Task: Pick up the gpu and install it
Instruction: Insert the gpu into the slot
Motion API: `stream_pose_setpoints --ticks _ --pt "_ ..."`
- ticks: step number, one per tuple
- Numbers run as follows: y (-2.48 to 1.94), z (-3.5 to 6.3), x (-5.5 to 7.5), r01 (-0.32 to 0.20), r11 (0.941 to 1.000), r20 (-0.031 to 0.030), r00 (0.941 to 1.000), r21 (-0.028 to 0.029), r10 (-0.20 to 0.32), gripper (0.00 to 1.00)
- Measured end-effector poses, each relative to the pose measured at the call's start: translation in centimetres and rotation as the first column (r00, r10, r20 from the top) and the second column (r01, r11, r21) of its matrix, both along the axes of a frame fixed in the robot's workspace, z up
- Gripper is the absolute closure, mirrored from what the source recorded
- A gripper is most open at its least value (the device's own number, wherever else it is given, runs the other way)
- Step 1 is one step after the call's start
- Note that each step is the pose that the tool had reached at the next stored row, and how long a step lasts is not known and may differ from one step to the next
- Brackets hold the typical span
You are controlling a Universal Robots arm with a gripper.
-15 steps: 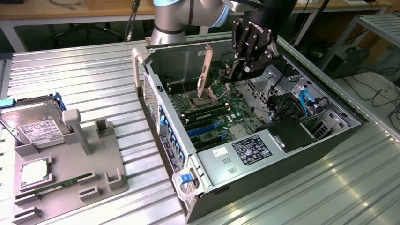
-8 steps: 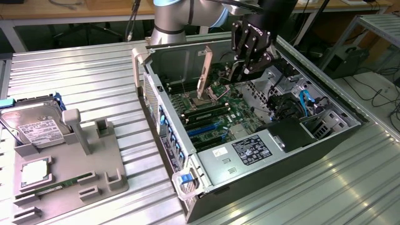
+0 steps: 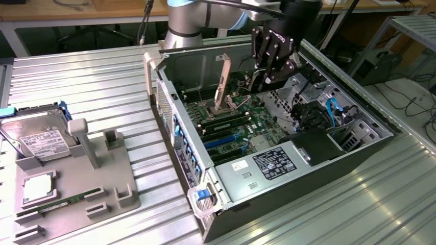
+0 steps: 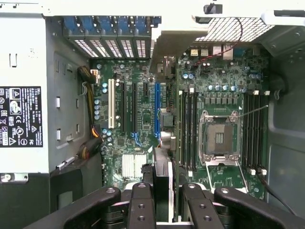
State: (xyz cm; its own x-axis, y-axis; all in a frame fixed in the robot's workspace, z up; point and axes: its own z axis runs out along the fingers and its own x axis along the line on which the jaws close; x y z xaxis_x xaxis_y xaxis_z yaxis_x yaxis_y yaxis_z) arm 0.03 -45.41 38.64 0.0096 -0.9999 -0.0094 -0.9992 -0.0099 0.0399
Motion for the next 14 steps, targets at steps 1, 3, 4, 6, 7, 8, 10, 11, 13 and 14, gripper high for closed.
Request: stream_pose_setpoints --ticks 1,3,4,6,7,8,10,11,13,14 --pt "0.00 -0.04 -0.04 0.000 1.0000 0.0000 1.0000 0.0001 0.000 0.72" --pt "0.00 -0.12 -0.06 0.000 1.0000 0.0001 1.0000 0.0001 0.000 0.72" --pt "0.00 -0.12 -0.08 0.000 1.0000 0.0001 1.0000 0.0000 0.000 0.72" --pt "0.00 -0.13 -0.12 0.000 1.0000 0.0001 1.0000 -0.0002 0.000 0.72" --pt "0.00 -0.17 -0.17 0.000 1.0000 0.0001 1.0000 0.0000 0.000 0.72" --pt "0.00 -0.21 -0.19 0.000 1.0000 -0.0003 1.0000 0.0001 0.000 0.72" --pt "0.00 -0.45 -0.25 0.000 1.0000 -0.0009 1.0000 0.0001 0.000 0.72" --pt "0.00 -0.56 -0.26 0.000 1.0000 -0.0013 1.0000 -0.0001 0.000 0.72" --pt "0.00 -0.77 -0.29 0.000 1.0000 -0.0013 1.0000 0.0032 0.000 0.72" --pt "0.00 -0.88 -0.29 0.000 1.0000 -0.0013 1.0000 0.0055 0.000 0.72"
